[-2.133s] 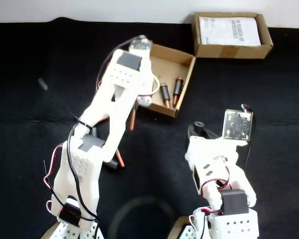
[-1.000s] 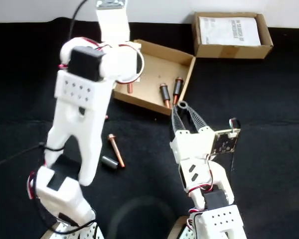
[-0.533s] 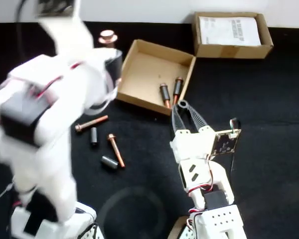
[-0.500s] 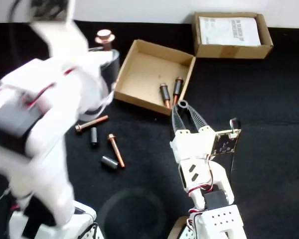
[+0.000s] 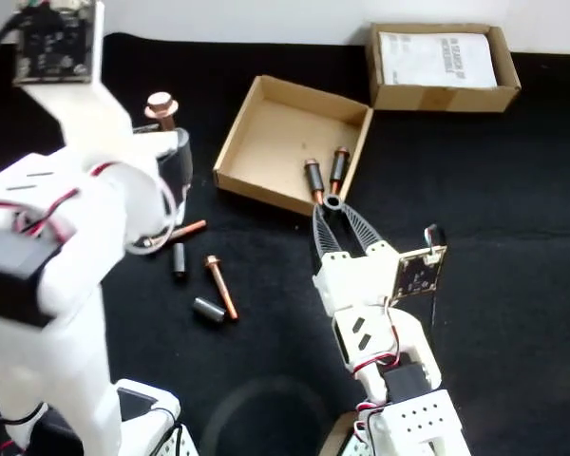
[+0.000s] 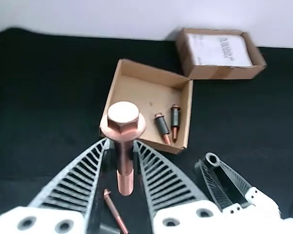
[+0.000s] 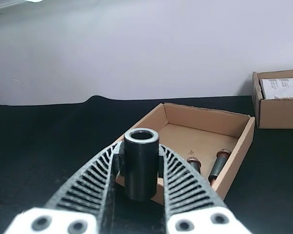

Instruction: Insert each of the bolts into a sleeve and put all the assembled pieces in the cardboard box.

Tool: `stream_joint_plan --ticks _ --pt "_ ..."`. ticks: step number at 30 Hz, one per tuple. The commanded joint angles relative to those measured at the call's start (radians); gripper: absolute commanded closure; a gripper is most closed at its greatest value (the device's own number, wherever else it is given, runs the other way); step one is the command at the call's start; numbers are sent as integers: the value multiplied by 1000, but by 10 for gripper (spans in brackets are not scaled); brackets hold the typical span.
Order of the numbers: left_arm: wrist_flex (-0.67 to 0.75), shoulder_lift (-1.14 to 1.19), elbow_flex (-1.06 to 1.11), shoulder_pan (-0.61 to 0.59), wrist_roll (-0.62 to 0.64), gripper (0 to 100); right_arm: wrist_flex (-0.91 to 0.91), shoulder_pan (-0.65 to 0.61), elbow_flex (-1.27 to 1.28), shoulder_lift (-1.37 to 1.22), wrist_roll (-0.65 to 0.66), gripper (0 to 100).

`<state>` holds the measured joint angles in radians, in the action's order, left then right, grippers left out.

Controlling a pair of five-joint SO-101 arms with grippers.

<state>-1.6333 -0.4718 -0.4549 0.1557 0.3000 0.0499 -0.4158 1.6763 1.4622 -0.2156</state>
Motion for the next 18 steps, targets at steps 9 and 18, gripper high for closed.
stream_joint_plan --ticks 9,18 --pt "677 -87 615 48 17 992 16 -8 88 8 11 992" --pt "982 -91 814 193 14 992 22 -8 105 8 11 992"
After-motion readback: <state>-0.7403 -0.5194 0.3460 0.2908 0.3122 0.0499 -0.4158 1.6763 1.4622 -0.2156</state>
